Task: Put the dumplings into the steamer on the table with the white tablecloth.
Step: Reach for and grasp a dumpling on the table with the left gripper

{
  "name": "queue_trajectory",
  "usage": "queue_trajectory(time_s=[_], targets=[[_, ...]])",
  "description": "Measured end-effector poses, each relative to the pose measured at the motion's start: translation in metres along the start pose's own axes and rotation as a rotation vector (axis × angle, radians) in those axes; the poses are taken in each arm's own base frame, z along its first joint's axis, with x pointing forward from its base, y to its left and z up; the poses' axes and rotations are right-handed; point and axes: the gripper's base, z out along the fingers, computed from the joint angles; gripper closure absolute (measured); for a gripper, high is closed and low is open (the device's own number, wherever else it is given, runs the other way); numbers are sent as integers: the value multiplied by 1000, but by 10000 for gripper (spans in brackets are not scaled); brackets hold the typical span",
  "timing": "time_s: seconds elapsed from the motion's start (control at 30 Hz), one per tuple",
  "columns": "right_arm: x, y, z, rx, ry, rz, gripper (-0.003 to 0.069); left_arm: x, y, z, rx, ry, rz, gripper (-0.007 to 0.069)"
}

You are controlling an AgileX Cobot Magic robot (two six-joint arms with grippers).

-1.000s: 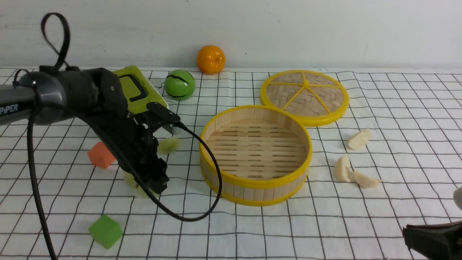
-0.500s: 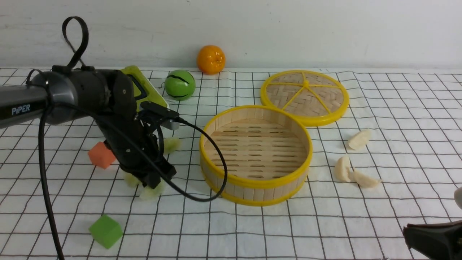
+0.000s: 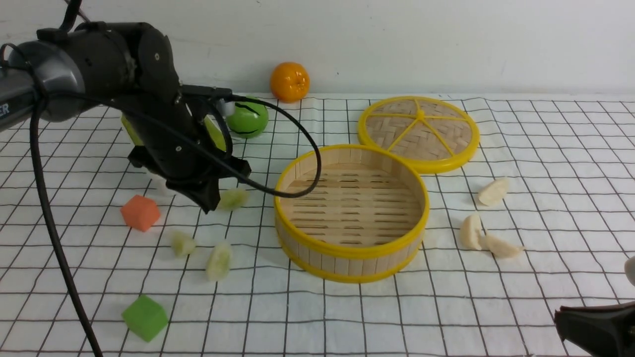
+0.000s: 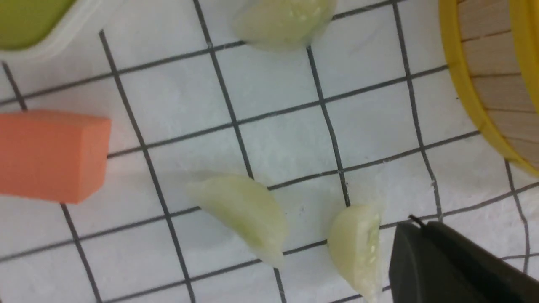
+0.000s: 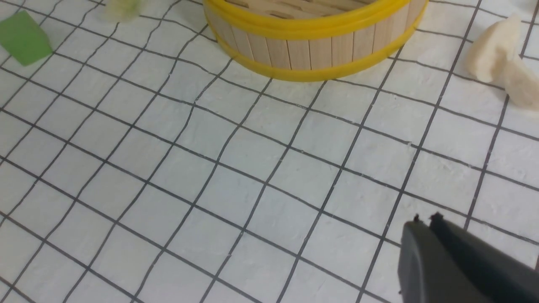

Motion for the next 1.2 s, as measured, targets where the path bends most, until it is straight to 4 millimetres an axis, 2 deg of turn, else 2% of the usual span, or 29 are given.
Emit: queue_trajectory(time_s=[0.1, 0.17, 0.3, 0.33, 0.4, 0.5, 0.57, 0.67, 0.73, 0.77, 0.93, 1.03, 1.1, 1.13, 1.17, 1.2], targets=[[0, 0, 0, 0, 0, 0, 639, 2, 3, 6, -26, 29, -94, 635], [0, 0, 0, 0, 0, 0, 638, 4, 4, 13, -46, 64, -96, 615], [0, 0, 0, 2, -3, 0, 631, 9, 2, 32, -44, 135, -56, 466], [0, 0, 0, 3, -4, 0, 631, 9, 2, 32, -42, 135, -54, 456], [-1, 0, 0, 4, -9, 3, 628, 9, 1, 42, -32, 151, -48, 344], [-1, 0, 0, 4, -10, 3, 627, 11, 2, 58, -31, 190, -52, 249], [-1, 0, 0, 4, -11, 4, 627, 12, 3, 70, -32, 211, -52, 237], [-1, 0, 0, 4, -12, 6, 627, 13, 4, 82, -32, 221, -56, 271], [-1, 0, 0, 5, -13, 6, 627, 14, 5, 88, -30, 229, -58, 368], [-1, 0, 0, 5, -13, 6, 627, 14, 4, 88, -27, 229, -58, 389], [-1, 0, 0, 5, -13, 6, 627, 13, 4, 82, -23, 225, -59, 383], [-1, 0, 0, 5, -14, 6, 627, 7, 1, 58, -18, 190, -53, 383], [-1, 0, 0, 5, -14, 6, 626, -5, -4, 32, 0, 118, -53, 383], [-1, 0, 0, 5, -14, 6, 626, -5, -4, 30, 0, 115, -53, 383], [-1, -1, 0, 6, -15, 6, 626, -16, -11, 8, 51, 44, -77, 383], [-1, -1, 0, 6, -15, 6, 626, -17, -12, 5, 59, 35, -80, 383]])
